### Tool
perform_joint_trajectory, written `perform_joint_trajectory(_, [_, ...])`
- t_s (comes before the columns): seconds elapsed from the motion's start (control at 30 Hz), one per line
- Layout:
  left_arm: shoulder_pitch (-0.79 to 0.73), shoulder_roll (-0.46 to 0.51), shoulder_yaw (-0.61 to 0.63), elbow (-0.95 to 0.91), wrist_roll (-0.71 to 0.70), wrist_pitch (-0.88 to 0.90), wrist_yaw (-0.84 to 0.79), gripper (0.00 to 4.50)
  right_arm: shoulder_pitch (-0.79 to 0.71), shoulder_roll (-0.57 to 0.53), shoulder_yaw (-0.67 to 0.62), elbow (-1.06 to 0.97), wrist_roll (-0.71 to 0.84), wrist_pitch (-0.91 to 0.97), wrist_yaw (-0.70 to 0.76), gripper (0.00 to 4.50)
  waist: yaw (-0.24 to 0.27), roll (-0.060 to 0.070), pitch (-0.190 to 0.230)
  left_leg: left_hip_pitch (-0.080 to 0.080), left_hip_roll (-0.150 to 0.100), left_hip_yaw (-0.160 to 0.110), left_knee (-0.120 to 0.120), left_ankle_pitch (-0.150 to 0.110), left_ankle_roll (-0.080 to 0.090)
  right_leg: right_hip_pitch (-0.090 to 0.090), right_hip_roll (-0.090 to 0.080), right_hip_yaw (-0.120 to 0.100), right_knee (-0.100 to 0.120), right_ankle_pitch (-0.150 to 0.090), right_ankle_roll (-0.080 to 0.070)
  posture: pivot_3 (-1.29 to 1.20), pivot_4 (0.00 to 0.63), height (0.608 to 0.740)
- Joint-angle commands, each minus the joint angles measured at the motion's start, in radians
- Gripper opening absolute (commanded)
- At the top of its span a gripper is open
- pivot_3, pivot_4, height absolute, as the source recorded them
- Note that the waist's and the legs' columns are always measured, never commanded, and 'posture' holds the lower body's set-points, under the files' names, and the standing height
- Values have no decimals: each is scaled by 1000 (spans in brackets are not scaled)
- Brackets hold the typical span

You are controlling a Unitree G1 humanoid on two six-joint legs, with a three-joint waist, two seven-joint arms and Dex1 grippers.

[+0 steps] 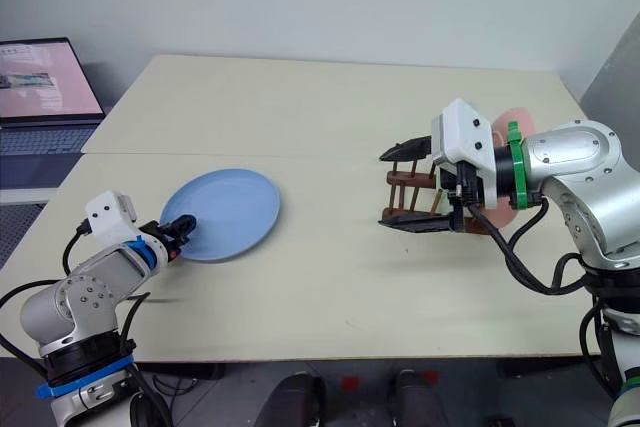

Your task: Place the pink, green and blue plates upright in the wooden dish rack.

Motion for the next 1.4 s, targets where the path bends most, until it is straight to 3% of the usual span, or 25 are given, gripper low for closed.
perform_joint_trajectory(0.03, [-38, -27, 24, -20, -37, 8, 12, 1418, -14, -4, -15, -32, -9, -9, 2, 4500, 1, 0, 0, 0, 0, 0, 0, 0, 0, 0, 0, 0, 0, 0, 0, 0, 150, 740])
perform_joint_trajectory(0.2, [-149, -79, 41, -79, -91, 18, 56, 18, -16, 18, 10, -35, -80, -72, -18, 4500, 2, -3, 1, 0, 0, 0, 1, 0, 0, 1, 0, 0, 0, 0, 0, 0, 150, 740])
perform_joint_trajectory(0.37, [-306, -143, -36, -87, -65, 1, 145, 4, -45, 73, 128, 2, -294, -240, -66, 4500, 0, -3, 0, 0, -1, 0, 1, 0, 0, 1, 0, 0, 0, 0, 0, 0, 150, 740])
perform_joint_trajectory(0.53, [-443, -226, -107, -54, -41, -39, 207, 4, -131, 222, 267, 123, -537, -335, -205, 4500, -8, -3, 1, 0, -1, 2, 0, 0, -1, 1, 0, 0, 0, 0, 1, 0, 150, 740])
perform_joint_trajectory(0.83, [-525, -296, -145, -12, -55, -78, 230, 4, -231, 364, 380, 378, -837, -485, -360, 4500, -10, -3, 1, -3, -1, 3, -1, 2, -3, -2, 1, -1, 1, 1, 1, 0, 150, 740])
perform_joint_trajectory(1.27, [-536, -281, -123, -9, -83, -31, 220, 0, -238, 427, 358, 456, -932, -556, -398, 33, -10, -3, 1, -4, -1, 3, -1, 3, -5, -3, 1, -2, 1, 1, 1, 0, 150, 740])
perform_joint_trajectory(1.4, [-515, -225, -161, -24, -94, -15, 150, 0, -242, 432, 345, 464, -936, -567, -400, 33, -11, -3, 1, -4, -1, 3, -1, 3, -5, -3, 1, -2, 1, 1, 1, 0, 150, 740])
